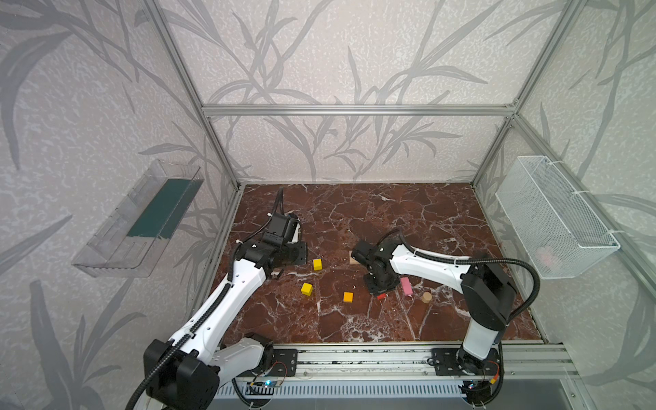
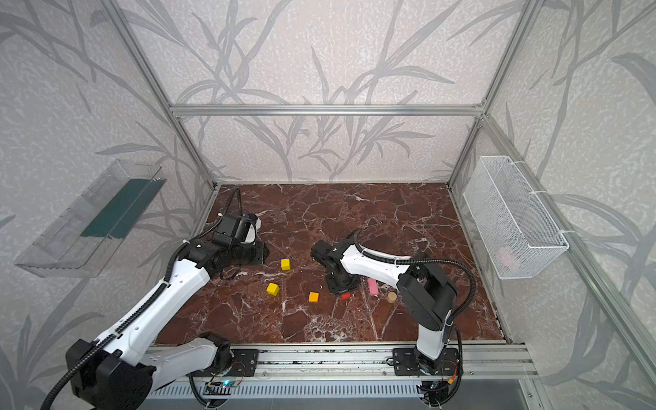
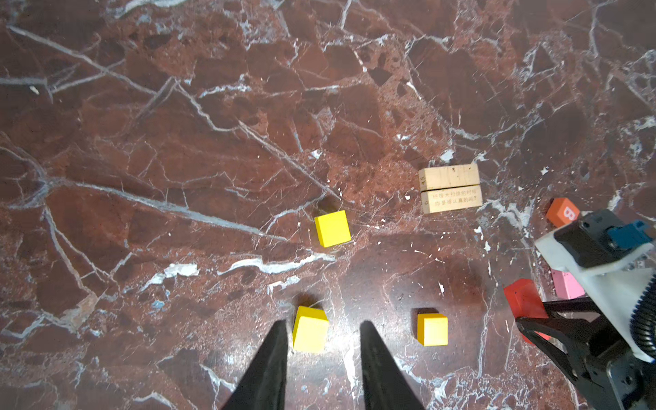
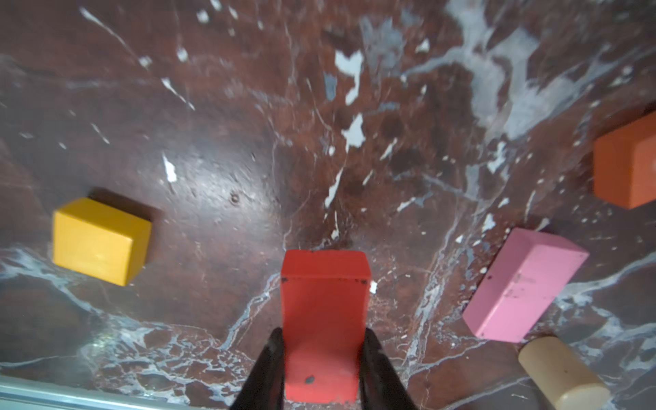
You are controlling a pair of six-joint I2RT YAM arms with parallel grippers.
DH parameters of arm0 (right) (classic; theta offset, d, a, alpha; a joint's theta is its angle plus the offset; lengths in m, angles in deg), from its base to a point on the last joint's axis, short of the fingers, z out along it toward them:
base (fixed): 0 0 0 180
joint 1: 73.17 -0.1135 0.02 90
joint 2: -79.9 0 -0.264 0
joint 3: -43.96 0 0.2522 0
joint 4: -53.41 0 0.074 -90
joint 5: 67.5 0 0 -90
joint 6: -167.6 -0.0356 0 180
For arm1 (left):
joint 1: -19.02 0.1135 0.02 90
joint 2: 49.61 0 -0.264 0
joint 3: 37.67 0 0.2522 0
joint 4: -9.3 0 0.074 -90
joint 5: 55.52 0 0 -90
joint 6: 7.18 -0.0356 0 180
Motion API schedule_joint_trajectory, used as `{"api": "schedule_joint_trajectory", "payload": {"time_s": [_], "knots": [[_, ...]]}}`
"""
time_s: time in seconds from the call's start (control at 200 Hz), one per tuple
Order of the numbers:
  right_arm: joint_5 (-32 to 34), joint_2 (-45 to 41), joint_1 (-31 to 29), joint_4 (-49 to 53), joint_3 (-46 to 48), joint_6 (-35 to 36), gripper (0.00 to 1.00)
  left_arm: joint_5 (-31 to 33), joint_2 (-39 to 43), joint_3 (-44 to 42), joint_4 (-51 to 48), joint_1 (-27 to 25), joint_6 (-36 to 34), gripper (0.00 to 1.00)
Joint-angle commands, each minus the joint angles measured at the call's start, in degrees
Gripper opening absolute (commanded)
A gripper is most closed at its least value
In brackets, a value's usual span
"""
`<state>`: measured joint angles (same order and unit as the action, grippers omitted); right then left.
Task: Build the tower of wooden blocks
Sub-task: 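Release the red block from the right gripper while the left gripper reaches a yellow cube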
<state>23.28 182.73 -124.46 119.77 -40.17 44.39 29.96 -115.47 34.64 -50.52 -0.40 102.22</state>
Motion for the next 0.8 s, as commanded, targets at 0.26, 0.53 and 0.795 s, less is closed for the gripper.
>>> {"api": "schedule_joint_trajectory", "payload": {"time_s": [0.26, 0.53, 0.795], "knots": [[-1.9, -2.6, -0.6, -7.3, 8.5, -3.0, 0.21, 2.0, -2.1, -2.8, -7.6, -2.8, 2.7, 0.51], [-2.2, -3.6, -0.7, -9.0, 10.1, -4.7, 0.41, 1.5, -9.5, -1.7, -9.0, -5.9, 1.9, 0.51], [-1.0, -6.8, -0.7, -8.8, 12.0, -6.3, 0.64, 0.9, -15.6, -1.1, -9.4, -8.3, 1.4, 0.51]]}}
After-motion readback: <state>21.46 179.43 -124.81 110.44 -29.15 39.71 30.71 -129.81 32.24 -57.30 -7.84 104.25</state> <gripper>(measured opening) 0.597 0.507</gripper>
